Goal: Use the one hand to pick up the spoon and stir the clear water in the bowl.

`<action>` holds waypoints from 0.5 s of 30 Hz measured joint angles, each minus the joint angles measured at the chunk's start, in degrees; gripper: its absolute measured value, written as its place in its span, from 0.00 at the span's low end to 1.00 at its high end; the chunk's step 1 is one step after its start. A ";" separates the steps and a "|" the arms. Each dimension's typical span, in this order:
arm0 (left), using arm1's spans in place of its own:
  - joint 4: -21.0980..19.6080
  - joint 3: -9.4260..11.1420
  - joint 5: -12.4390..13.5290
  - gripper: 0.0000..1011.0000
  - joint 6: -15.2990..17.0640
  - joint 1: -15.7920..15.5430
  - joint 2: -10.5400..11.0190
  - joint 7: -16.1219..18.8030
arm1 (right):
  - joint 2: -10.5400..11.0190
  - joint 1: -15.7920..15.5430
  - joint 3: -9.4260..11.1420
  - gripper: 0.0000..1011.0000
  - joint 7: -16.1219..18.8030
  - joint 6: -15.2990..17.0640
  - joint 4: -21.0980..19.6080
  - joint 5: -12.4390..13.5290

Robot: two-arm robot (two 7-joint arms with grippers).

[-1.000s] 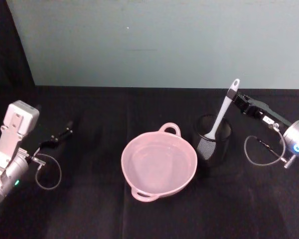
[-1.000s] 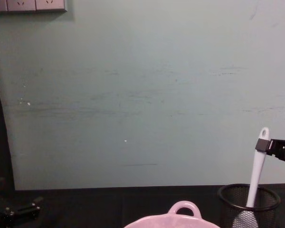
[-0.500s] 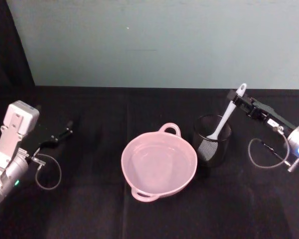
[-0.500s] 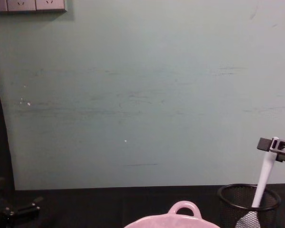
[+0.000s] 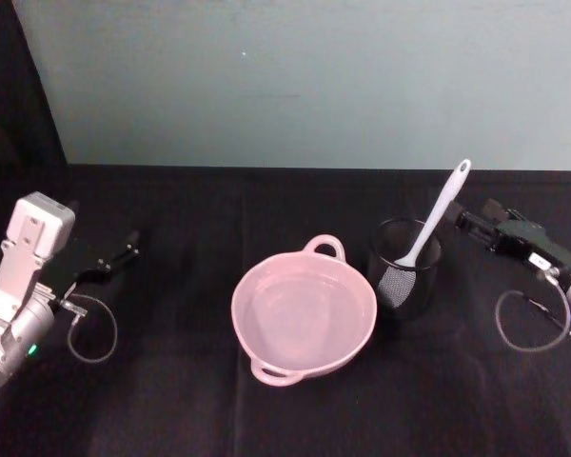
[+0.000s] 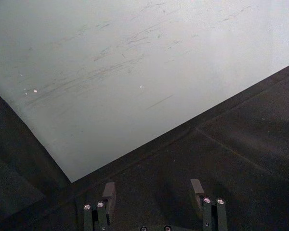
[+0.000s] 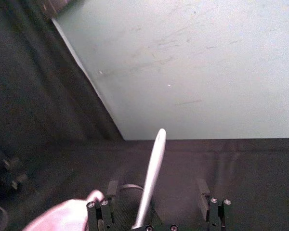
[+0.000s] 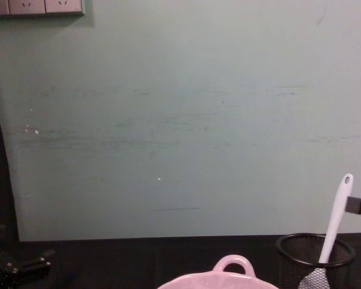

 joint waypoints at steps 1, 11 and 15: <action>0.00 0.00 0.00 0.99 0.00 0.00 0.00 0.00 | 0.47 -0.32 0.01 0.99 -0.45 -0.20 -0.47 -0.81; 0.00 0.00 0.00 0.99 0.00 0.00 0.00 0.00 | 2.82 -1.77 -0.24 0.99 -7.66 -9.19 -1.65 -15.30; 0.00 0.00 0.00 0.99 0.00 -0.01 0.00 0.00 | 2.16 -1.70 -0.94 0.99 -14.59 -10.67 -1.39 -22.68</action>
